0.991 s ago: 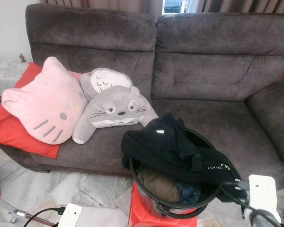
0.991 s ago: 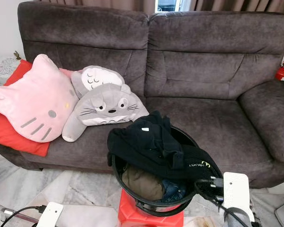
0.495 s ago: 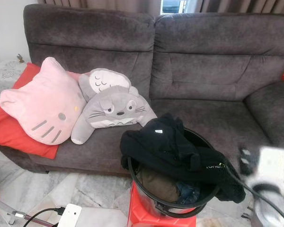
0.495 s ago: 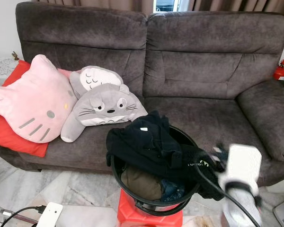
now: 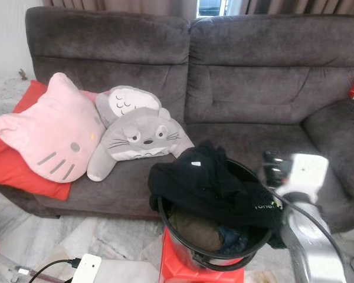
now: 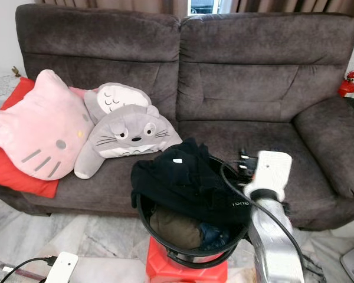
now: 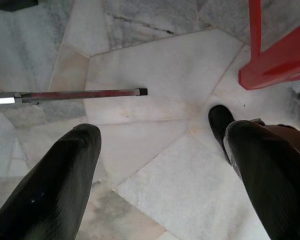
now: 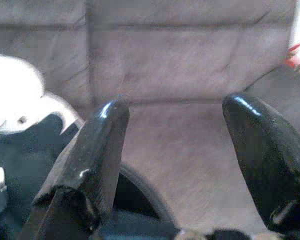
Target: Hang hanger
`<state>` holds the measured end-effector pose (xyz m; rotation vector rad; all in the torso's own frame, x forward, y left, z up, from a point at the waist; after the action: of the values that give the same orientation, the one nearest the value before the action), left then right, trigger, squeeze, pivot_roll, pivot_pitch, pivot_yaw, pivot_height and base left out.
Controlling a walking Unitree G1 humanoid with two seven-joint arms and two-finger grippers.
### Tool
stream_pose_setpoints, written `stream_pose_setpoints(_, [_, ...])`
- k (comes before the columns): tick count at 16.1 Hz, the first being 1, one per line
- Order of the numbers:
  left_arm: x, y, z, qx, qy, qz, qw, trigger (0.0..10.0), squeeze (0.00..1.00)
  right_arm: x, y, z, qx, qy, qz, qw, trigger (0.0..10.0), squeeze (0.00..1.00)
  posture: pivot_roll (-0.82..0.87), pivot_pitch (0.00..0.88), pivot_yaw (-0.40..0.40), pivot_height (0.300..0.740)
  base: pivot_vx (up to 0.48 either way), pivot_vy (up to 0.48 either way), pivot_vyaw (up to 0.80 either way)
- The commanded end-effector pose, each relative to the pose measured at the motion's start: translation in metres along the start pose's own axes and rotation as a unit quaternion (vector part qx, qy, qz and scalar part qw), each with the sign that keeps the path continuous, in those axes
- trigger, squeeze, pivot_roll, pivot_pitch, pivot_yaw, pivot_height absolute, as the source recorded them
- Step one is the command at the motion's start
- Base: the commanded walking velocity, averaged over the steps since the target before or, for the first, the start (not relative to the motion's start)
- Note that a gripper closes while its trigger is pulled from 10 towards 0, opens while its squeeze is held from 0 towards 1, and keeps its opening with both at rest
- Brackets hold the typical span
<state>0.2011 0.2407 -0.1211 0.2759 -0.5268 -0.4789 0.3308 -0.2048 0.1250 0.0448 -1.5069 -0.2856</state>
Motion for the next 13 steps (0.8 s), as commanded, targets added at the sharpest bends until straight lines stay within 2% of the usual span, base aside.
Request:
stream_pose_setpoints(1, [-0.003, 0.002, 0.000, -0.001, 0.003, 0.000, 1.000, 10.0, 0.00, -0.007, 0.008, -0.009, 0.025, 0.030, 0.010, 0.999, 10.0, 0.00, -0.16, 0.000, 0.011, 0.740, 0.000, 0.000, 0.00])
stream_pose_setpoints(2, [-0.003, 0.002, 0.001, -0.001, 0.002, -0.001, 1.000, 10.0, 0.00, -0.008, 0.025, -0.019, 0.074, 0.044, -0.010, 0.996, 10.0, 0.00, -0.15, 0.000, 0.015, 0.740, 0.000, 0.000, 0.00])
stream_pose_setpoints(4, [-0.003, 0.003, 0.001, -0.001, 0.002, -0.002, 1.000, 10.0, 0.00, -0.011, 0.054, -0.030, 0.148, 0.067, 0.017, 0.987, 10.0, 0.00, -0.15, 0.000, 0.017, 0.740, 0.000, 0.000, 0.00])
stream_pose_setpoints(5, [-0.003, 0.003, 0.001, 0.000, 0.002, -0.002, 1.000, 10.0, 0.00, -0.015, 0.073, -0.035, 0.195, 0.091, 0.010, 0.977, 10.0, 0.00, -0.14, 0.000, 0.019, 0.740, 0.000, 0.000, 0.00])
stream_pose_setpoints(6, [-0.003, 0.003, 0.001, 0.000, 0.002, -0.003, 1.000, 10.0, 0.00, -0.015, 0.077, -0.038, 0.201, 0.096, 0.007, 0.975, 10.0, 0.00, -0.14, 0.000, 0.020, 0.740, 0.000, 0.000, 0.00])
stream_pose_setpoints(7, [-0.003, 0.003, 0.001, 0.000, 0.002, -0.002, 1.000, 10.0, 0.00, -0.021, 0.088, -0.042, 0.219, 0.119, 0.006, 0.968, 10.0, 0.00, -0.14, 0.000, 0.019, 0.740, 0.000, 0.000, 0.00])
stream_pose_setpoints(9, [-0.003, 0.003, 0.001, 0.000, 0.002, -0.001, 1.000, 10.0, 0.00, -0.033, 0.114, -0.039, 0.275, 0.169, 0.004, 0.946, 10.0, 0.00, -0.13, 0.000, 0.015, 0.740, 0.000, 0.000, 0.00])
stream_pose_setpoints(10, [-0.003, 0.003, 0.000, 0.000, 0.002, 0.000, 1.000, 10.0, 0.00, -0.037, 0.117, -0.039, 0.280, 0.177, 0.020, 0.943, 10.0, 0.00, -0.13, 0.000, 0.014, 0.740, 0.000, 0.000, 0.00])
stream_pose_setpoints(11, [-0.002, 0.003, 0.000, 0.000, 0.001, 0.001, 1.000, 10.0, 0.00, -0.037, 0.121, -0.040, 0.283, 0.183, 0.010, 0.941, 10.0, 0.00, -0.13, 0.000, 0.013, 0.740, 0.000, 0.000, 0.00])
stream_pose_setpoints(12, [-0.002, 0.002, 0.000, 0.000, 0.001, 0.002, 1.000, 10.0, 0.00, -0.034, 0.126, -0.040, 0.286, 0.184, -0.027, 0.940, 10.0, 0.00, -0.13, 0.000, 0.011, 0.740, 0.000, 0.000, 0.00])
stream_pose_setpoints(13, [-0.001, 0.002, 0.000, 0.000, 0.001, 0.002, 1.000, 10.0, 0.00, -0.033, 0.129, -0.038, 0.293, 0.184, -0.042, 0.937, 10.0, 0.00, -0.13, 0.000, 0.010, 0.740, 0.000, 0.000, 0.00])
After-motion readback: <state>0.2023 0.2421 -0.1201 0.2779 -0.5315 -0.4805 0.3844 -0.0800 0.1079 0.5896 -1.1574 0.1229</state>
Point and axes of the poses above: a point about 5 cm out from each wrist's last joint towards the gripper, its own z axis pointing back from the gripper into the wrist, its own x axis along the axis of the wrist's last joint, y = z × x, the point moved 5 cm from there along -z, pointing out of the wrist towards the gripper, and after that the axes turned 15 degrees about -z, right-handed, at the moved point
